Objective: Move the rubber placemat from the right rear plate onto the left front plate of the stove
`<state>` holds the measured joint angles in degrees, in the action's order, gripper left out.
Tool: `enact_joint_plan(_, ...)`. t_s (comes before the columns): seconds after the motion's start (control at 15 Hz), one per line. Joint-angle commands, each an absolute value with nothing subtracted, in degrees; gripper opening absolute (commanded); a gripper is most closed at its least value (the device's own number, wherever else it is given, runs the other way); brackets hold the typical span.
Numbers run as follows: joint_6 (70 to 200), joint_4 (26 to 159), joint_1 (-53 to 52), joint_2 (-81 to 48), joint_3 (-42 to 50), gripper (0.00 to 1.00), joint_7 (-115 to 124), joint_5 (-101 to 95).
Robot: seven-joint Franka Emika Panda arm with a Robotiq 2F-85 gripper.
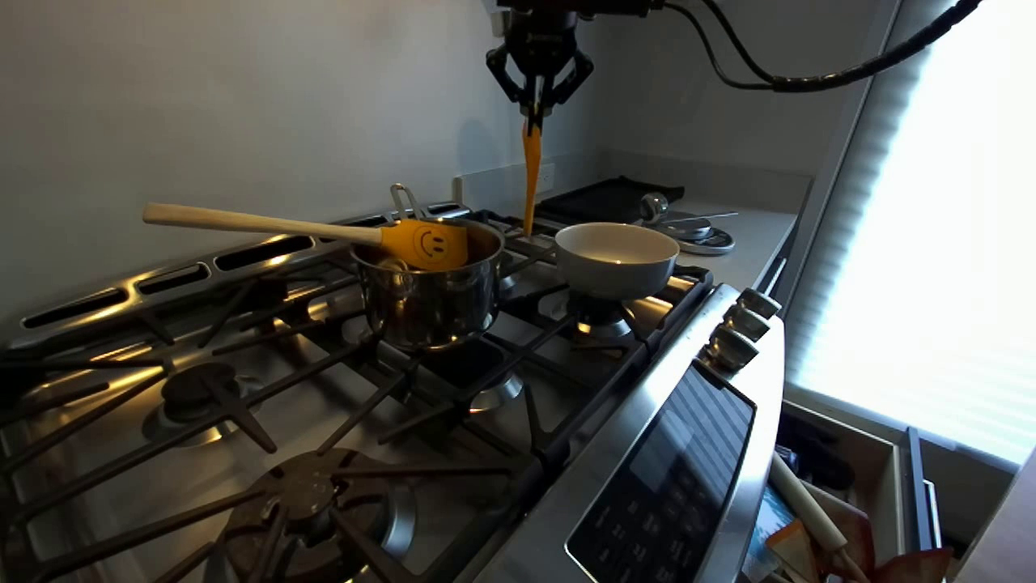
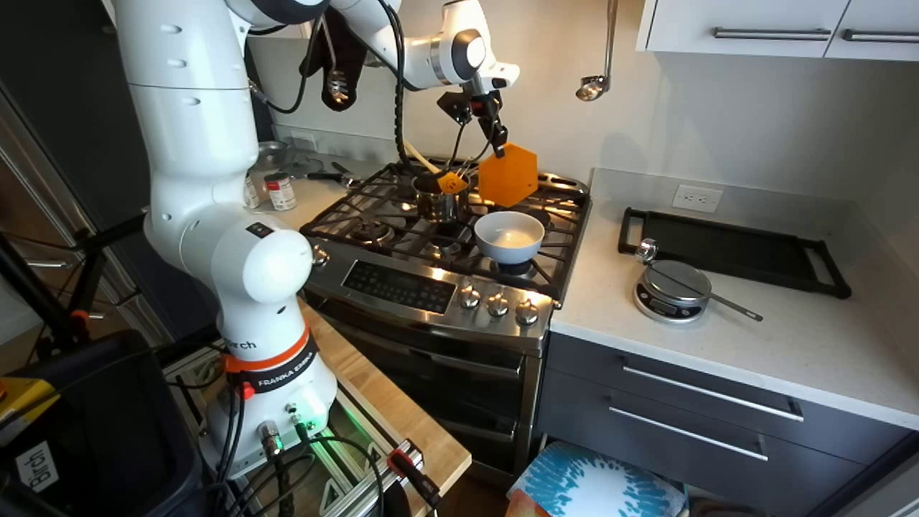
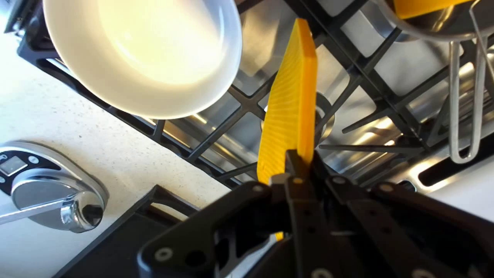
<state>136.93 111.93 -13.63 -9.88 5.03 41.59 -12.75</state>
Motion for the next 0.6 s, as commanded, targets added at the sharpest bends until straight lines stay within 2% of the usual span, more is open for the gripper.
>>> enact_joint_plan(0.0,135.61,117.21,-10.45,-5.63,1.35,0.01,35.72,-9.67)
enact_joint_plan(0.53,134.67,118.75,-9.34,-5.42,-3.33,0.01,23.58,-1.50)
